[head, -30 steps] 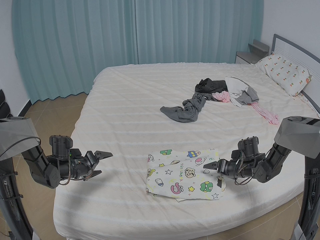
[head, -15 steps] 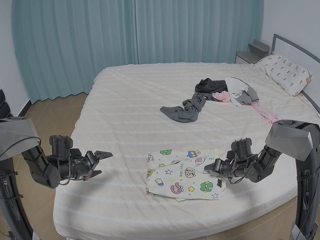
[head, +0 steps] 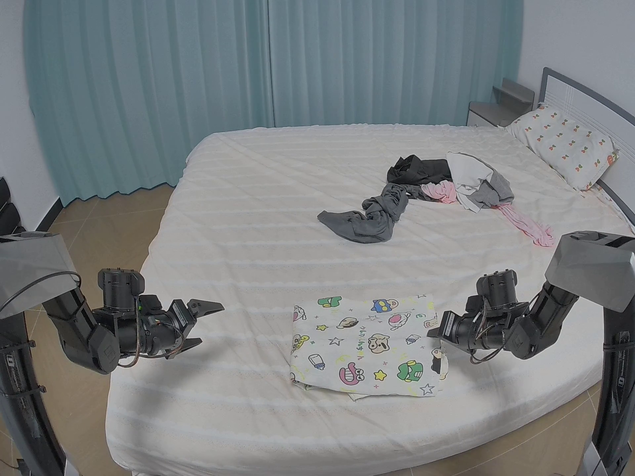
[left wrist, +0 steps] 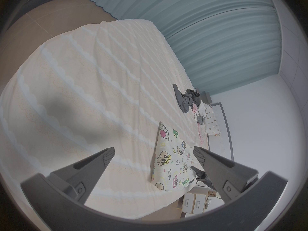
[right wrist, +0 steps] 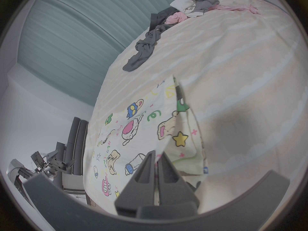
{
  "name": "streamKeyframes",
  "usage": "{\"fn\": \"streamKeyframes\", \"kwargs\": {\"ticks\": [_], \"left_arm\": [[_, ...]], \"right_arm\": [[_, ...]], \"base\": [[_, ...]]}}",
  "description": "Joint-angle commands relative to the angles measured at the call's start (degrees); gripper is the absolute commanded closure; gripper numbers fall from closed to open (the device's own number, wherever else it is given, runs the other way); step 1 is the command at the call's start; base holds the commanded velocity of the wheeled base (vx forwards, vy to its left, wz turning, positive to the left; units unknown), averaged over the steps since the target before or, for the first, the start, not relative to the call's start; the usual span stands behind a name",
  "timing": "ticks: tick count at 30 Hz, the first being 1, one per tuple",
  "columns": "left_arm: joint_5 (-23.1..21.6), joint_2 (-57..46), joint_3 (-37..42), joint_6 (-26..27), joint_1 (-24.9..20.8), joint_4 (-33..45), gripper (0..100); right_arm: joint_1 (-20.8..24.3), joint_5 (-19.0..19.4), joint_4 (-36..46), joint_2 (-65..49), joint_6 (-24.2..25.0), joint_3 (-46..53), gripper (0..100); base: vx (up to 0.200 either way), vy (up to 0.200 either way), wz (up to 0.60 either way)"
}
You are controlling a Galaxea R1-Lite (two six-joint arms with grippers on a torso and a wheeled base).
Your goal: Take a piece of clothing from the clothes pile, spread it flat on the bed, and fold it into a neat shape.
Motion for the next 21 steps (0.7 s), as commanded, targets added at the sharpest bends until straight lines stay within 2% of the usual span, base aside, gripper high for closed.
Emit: {"fn": "streamKeyframes", "kwargs": {"ticks": [1, 13, 14, 17, 21], "left_arm": [[0.1, 0.1, 0.0, 0.0, 0.0, 0.0, 0], [0.0, 0.3, 0.3, 1.6, -1.5, 0.0, 0], [0.6, 0.3, -0.1, 3.7, -4.5, 0.0, 0], [4.6, 1.9, -1.7, 5.2, -8.8, 0.2, 0], [10.1, 8.8, -8.5, 12.6, -12.8, 0.8, 0]], "right_arm": [[-0.8, 0.1, -0.1, -2.2, -0.2, 0.9, 100], [-0.6, 0.1, 0.5, -1.7, 0.0, 0.3, 100], [-0.4, 0.1, 0.5, -1.5, -0.3, 0.5, 0], [-0.2, -0.1, 0.0, -1.6, -0.8, 1.1, 0], [-0.5, -0.4, 0.0, 0.0, -5.0, 2.3, 0]], "base": [[0.000, 0.000, 0.00], [0.000, 0.000, 0.00], [0.000, 0.000, 0.00], [0.000, 0.000, 0.00], [0.000, 0.000, 0.00]]}}
